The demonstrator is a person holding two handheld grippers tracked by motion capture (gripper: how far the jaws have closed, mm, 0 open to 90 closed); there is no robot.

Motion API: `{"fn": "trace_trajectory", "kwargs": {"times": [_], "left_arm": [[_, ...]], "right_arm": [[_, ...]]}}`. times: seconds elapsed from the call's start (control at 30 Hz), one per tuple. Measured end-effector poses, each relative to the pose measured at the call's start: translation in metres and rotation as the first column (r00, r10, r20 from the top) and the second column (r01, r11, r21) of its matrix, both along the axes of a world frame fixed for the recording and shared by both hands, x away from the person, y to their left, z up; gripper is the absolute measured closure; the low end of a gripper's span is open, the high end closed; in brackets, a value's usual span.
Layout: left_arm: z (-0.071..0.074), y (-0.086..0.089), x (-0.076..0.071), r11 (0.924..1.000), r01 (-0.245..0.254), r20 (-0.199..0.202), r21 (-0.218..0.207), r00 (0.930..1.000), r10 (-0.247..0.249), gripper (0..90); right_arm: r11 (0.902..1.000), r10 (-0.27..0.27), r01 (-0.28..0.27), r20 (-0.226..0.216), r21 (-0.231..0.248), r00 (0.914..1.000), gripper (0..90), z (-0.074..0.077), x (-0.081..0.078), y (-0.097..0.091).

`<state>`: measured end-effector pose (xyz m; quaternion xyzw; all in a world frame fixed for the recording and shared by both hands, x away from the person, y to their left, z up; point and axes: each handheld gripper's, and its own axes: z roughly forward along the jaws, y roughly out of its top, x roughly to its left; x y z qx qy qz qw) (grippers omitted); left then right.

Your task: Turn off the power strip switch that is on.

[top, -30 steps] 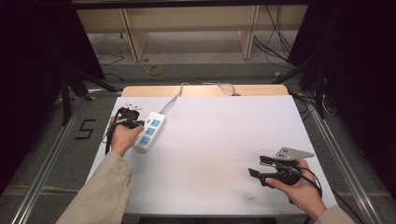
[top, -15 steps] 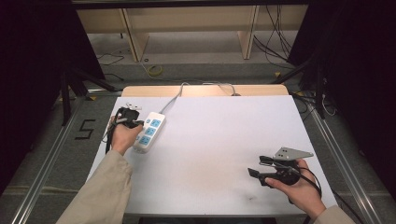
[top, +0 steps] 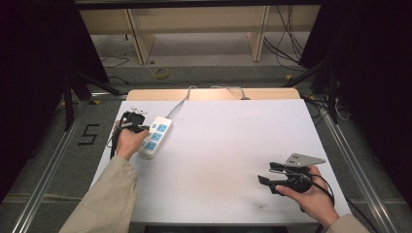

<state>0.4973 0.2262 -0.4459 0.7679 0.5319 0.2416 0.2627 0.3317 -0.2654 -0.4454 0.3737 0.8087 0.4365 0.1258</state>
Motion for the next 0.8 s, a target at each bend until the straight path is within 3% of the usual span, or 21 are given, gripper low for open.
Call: {"fn": "trace_trajectory", "kwargs": {"times": [0.8], "left_arm": [[-0.0093,-0.0036,0.0042,0.9994,0.017,-0.034,0.031,0.9993,-0.016,89.8]], "right_arm": [[1.0,0.001,-0.001,0.001,-0.004,1.0,30.7,-0.0003,0.0004,0.0001]]}}
